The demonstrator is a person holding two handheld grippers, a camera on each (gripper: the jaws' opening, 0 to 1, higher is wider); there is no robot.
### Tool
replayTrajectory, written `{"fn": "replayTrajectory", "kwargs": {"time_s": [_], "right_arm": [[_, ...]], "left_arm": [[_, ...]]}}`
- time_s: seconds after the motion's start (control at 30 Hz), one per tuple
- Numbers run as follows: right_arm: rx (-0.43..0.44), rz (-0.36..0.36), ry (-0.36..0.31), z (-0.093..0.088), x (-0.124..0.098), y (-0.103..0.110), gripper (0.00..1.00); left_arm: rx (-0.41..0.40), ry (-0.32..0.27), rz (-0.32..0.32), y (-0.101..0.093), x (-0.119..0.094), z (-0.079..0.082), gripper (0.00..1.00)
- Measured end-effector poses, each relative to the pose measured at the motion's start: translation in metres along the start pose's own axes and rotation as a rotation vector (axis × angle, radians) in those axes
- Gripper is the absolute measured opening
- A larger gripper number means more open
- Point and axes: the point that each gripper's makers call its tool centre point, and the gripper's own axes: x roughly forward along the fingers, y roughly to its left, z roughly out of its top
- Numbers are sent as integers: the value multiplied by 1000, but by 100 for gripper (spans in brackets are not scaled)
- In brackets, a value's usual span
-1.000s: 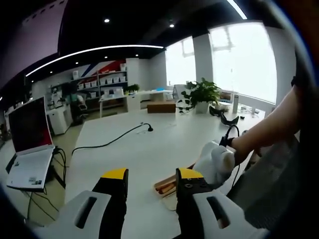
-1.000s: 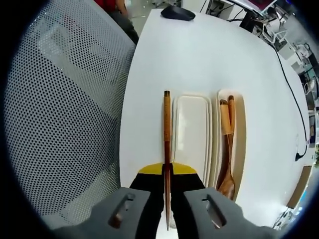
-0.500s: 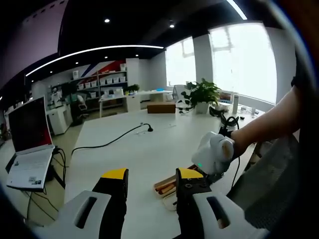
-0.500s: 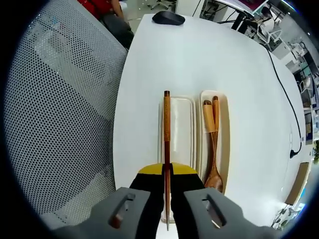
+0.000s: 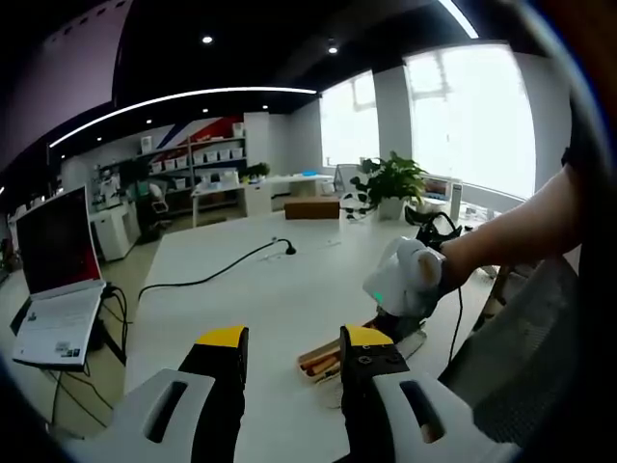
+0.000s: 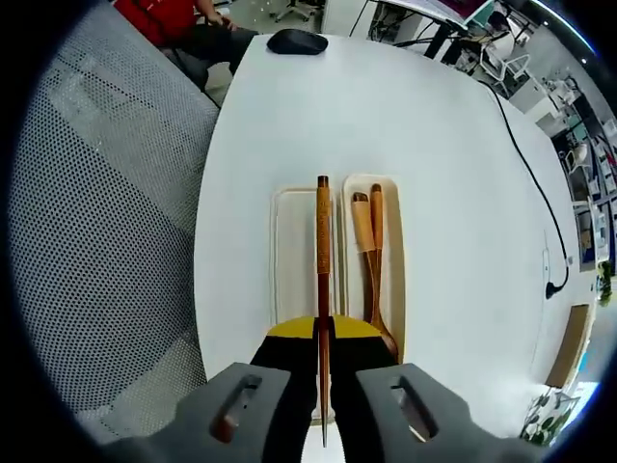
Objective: Arrange the utensils inside the cutlery case until each visible utensil rests in its matching compartment.
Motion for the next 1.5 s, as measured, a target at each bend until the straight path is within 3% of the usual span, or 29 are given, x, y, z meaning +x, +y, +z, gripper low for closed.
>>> {"fn": "replayTrajectory", "kwargs": {"time_s": [0.57,1.5], "right_arm": [[-14,-50,11,0,-2,-21,0],[-42,-86,23,3,20,-28,0]], "left_arm": [[1,3,-2,0,1,-1,39],[-4,10,7,2,0,-3,39]]}}
